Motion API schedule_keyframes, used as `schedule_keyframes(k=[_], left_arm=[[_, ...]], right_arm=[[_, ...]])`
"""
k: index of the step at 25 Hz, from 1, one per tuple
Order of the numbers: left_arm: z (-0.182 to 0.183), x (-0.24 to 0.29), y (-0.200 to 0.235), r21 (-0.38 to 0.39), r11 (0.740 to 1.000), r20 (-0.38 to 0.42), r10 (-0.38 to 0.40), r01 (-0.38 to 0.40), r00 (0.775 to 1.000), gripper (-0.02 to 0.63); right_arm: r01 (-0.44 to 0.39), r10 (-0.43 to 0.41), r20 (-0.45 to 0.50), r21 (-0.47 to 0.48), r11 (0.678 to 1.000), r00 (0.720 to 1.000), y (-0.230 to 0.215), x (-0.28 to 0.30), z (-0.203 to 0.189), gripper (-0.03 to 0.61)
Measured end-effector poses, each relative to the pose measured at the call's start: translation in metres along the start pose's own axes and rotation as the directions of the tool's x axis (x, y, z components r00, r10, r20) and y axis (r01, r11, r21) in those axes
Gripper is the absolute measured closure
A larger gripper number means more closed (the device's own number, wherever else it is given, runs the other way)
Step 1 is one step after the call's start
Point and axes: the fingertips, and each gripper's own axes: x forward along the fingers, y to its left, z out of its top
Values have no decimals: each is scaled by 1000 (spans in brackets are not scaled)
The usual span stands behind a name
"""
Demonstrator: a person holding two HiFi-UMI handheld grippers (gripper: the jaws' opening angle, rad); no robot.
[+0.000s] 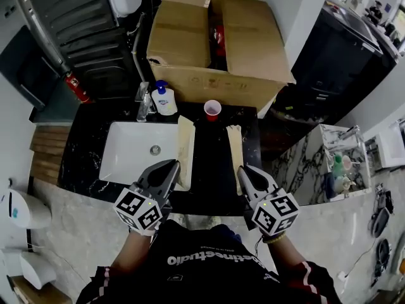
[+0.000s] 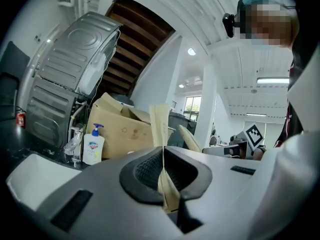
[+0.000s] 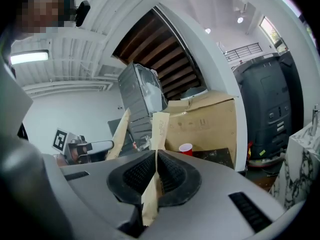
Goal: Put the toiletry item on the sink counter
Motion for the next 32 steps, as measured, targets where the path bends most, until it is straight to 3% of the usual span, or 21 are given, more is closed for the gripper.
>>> schedule_keyframes(k=[5, 9, 14, 19, 26, 32], left_arm=[[3, -4, 30, -47, 999, -6, -3, 3, 1000, 592], [-4, -8, 49, -67, 997, -11, -34, 33, 999, 592], [-6, -19, 70, -78, 996, -14, -42, 41, 999, 592], [-8, -27, 87, -119, 993, -17, -30, 28, 999, 592], [-8, -39, 102, -116, 993, -13, -19, 17, 1000, 592], [-10, -42, 106, -129, 992, -18, 1, -3, 1000, 592]], right_arm=[[98, -94, -66, 75, 992, 993, -10, 31, -17, 532], [210, -197, -126, 104, 972, 972, -28, 57, -37, 532], [333, -303, -233, 101, 938, 924, -47, 98, -78, 532], [434, -406, -335, 10, 901, 850, -74, 135, -116, 532], [498, -461, -409, -19, 867, 787, -102, 157, -145, 532], [508, -457, -436, -1, 861, 775, -110, 165, -153, 531]])
